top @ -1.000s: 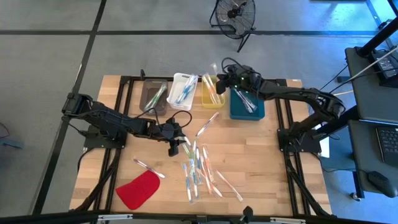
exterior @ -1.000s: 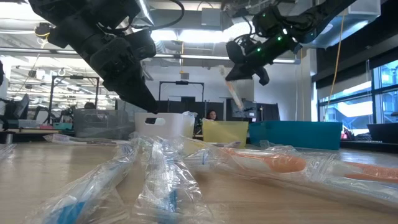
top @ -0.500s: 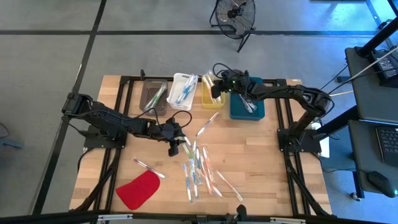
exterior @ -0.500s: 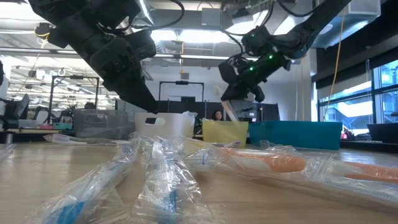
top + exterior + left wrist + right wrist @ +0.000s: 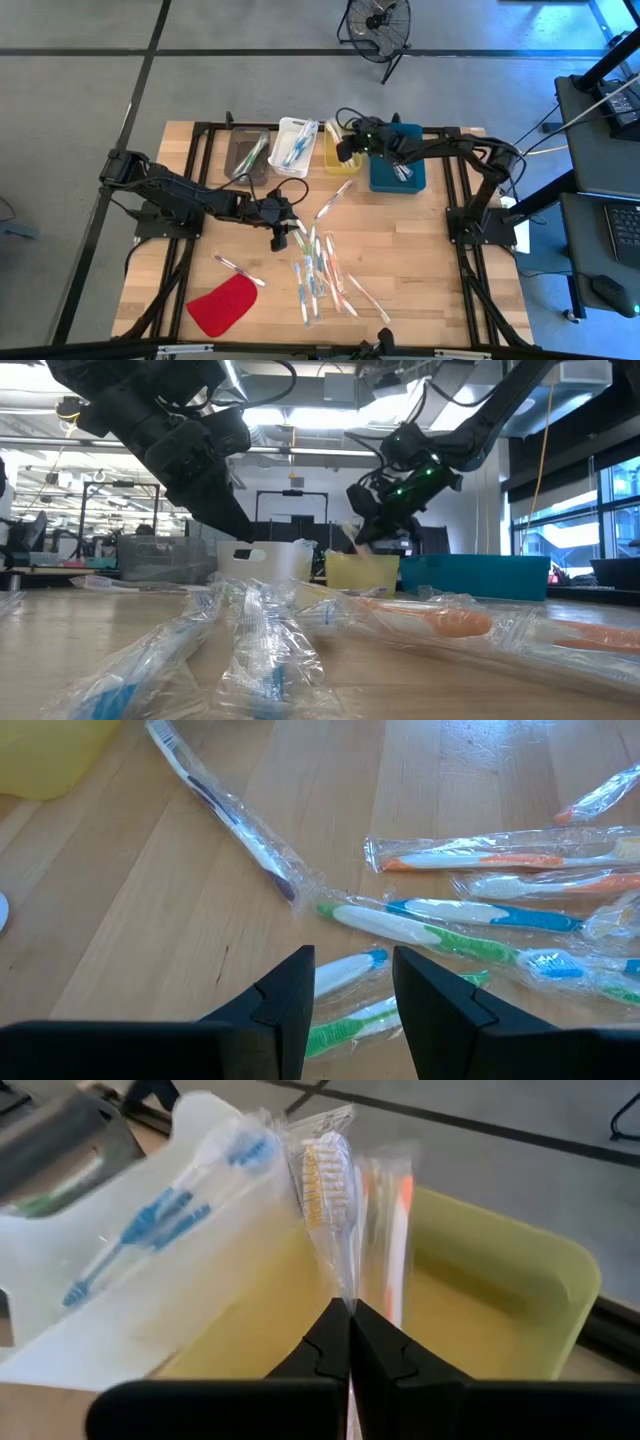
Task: Pick & Place Toothbrushes
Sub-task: Put the orange toothbrush into the yellow bin, then put the violet toothbrush into the blue bin
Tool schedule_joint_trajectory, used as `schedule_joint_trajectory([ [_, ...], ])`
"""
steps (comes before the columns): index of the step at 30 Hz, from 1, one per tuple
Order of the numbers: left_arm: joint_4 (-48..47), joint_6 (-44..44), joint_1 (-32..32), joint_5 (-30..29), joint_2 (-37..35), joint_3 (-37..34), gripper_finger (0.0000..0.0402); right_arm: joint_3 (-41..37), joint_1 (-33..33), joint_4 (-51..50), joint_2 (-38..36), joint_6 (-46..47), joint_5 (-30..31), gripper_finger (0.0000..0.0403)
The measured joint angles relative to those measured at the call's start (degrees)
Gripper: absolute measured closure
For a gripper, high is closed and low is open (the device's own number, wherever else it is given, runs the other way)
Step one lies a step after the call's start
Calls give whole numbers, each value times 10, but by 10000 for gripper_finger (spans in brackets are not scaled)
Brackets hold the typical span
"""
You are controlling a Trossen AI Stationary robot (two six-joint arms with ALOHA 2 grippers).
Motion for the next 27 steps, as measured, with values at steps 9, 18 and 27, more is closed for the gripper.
schedule_joint_trajectory([
  [9, 0, 0, 0, 0, 0, 0, 270, 0, -4, 0, 12, 2, 3, 399],
  [18, -1, 0, 0, 0, 0, 0, 270, 0, -5, -6, 12, 0, 3, 342],
  [27, -5, 1, 0, 0, 0, 0, 250, 0, -6, -7, 7, -3, -22, 241],
])
